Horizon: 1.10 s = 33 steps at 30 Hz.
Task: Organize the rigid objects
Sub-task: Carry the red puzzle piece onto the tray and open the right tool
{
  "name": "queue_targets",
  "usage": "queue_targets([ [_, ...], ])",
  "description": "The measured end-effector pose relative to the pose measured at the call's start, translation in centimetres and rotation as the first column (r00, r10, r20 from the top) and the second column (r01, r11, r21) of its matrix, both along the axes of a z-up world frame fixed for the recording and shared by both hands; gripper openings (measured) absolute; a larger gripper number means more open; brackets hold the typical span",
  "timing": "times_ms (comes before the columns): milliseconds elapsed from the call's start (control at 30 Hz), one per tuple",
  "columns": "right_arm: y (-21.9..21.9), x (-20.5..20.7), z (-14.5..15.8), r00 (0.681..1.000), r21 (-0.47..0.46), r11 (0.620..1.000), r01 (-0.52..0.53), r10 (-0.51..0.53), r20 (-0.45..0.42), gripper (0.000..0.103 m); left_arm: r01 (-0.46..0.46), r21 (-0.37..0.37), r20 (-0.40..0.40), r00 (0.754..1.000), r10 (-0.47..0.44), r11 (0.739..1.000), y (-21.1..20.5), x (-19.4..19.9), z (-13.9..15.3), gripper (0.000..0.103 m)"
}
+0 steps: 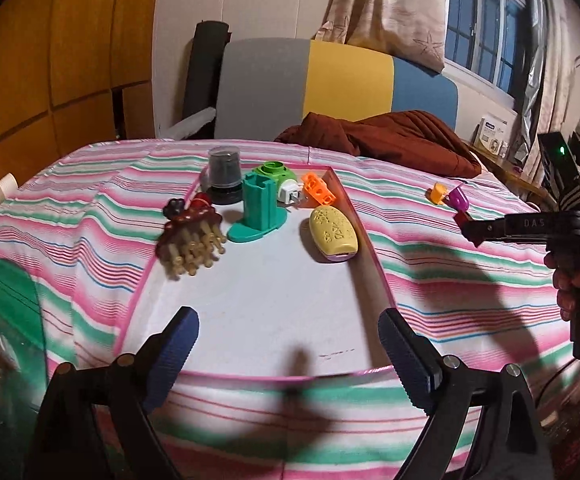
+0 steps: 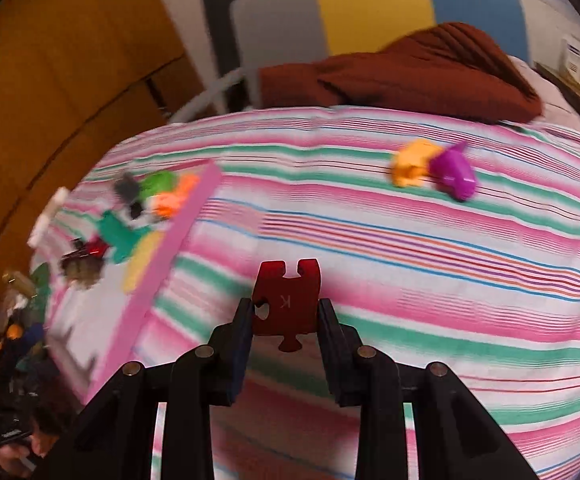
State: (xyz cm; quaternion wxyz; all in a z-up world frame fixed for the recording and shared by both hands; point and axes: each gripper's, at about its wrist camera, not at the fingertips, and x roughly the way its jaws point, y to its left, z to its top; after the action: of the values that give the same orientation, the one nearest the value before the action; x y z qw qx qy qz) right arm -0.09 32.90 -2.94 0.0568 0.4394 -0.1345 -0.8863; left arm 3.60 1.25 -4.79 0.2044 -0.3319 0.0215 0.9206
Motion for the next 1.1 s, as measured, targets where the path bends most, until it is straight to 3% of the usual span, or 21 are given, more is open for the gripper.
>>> queue_targets([
  [267, -8.7, -0.7, 1.5, 0.982, -0.066, 0.98, -0.187, 0.185, -0.036, 0.031, -0.033, -0.013, -0.045, 0.998, 0.033, 0.999, -2.1, 1.4, 0.0, 0.092],
  [500, -16.5, -2.2, 0.6, 0.945, -0.055, 0.944, -0.326, 0.327, 0.01, 0.031, -0.117, -0.023, -0.082, 0.99, 0.115, 0.993, -4.5, 2.2, -0.1, 0.092],
  [800, -22.9, -4.5, -1.7, 0.91, -0.084, 0.913, -0.4, 0.406, 0.082, 0.031, -0.282, 0.02, -0.04, 0.958, 0.283, 0.959, -8.7, 1.6, -0.7, 0.092],
  [1100, -25.4, -6.1, -2.8, 0.908, -0.197, 0.904, -0.379, 0.404, 0.112, 0.037, -0.339, 0.037, -0.027, 0.94, 0.34, 0.94, -10.5, 1.4, -0.9, 0.092],
])
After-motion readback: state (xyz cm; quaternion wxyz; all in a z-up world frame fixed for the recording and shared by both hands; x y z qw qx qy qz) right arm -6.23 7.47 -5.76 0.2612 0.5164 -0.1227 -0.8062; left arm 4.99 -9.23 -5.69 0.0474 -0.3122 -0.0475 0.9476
